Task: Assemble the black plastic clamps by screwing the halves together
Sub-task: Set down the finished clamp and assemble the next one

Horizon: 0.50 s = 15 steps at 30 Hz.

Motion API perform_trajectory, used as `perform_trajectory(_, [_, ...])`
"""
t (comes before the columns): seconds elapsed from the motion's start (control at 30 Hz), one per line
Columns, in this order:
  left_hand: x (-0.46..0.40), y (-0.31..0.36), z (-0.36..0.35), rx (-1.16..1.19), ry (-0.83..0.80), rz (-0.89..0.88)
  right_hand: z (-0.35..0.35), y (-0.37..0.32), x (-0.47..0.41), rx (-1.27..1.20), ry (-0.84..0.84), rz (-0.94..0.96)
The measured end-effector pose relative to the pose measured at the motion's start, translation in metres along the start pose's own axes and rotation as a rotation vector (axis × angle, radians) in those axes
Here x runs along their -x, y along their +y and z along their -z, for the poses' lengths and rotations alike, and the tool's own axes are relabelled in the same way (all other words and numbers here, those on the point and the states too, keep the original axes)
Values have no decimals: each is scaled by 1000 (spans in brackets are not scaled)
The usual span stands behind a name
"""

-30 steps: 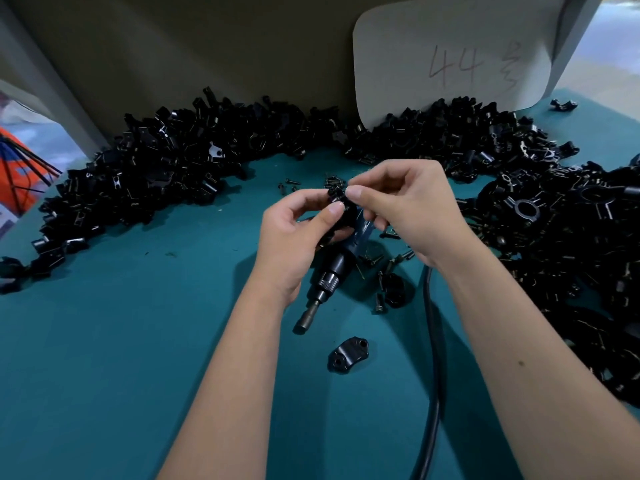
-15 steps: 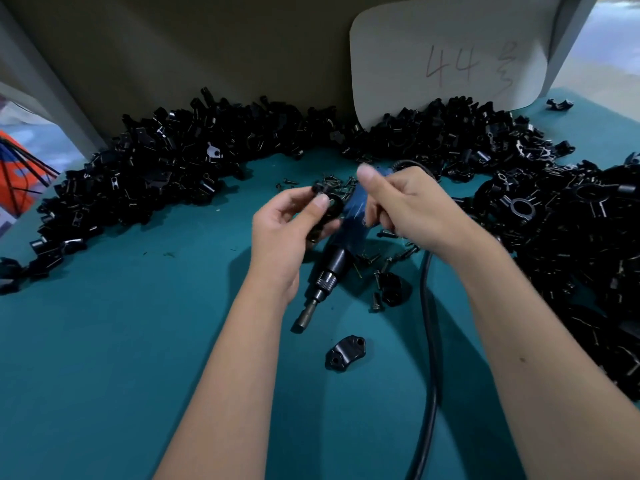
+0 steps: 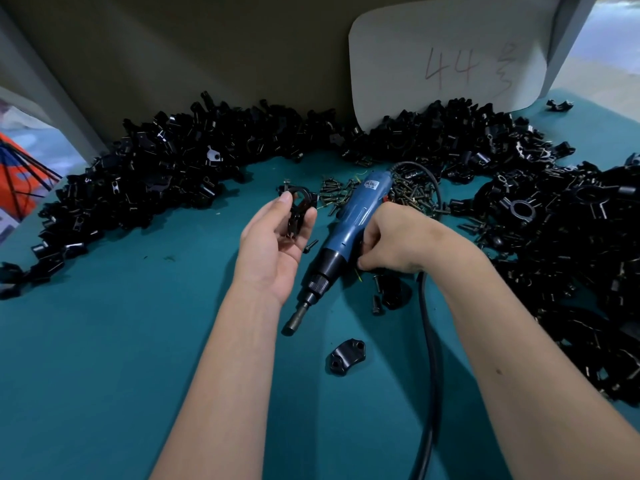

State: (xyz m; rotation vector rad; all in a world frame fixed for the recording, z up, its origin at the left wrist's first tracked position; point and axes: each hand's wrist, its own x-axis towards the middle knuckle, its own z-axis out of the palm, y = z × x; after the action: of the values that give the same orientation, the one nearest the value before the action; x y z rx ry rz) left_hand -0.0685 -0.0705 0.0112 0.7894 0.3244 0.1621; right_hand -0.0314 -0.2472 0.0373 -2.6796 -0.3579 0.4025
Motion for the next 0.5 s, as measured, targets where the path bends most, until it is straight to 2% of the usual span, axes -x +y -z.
perform_trajectory(0.13, [0, -2, 2, -84, -61, -6, 14, 12, 5, -23, -56, 17])
perform_trajectory(0.2, [0, -1, 2, -108, -72, -11, 19, 21, 5, -138, -15, 3])
perform_trajectory(0.27, [0, -2, 1, -133, -100, -12, 18, 23, 5, -357, 101, 15])
perform_trajectory(0.37, [1, -3, 0, -153, -121, 1, 12, 14, 3, -651, 320, 164])
perform_trajectory(0.5, [2, -2, 0, -196, -168, 23, 3, -2, 1, -848, 442, 329])
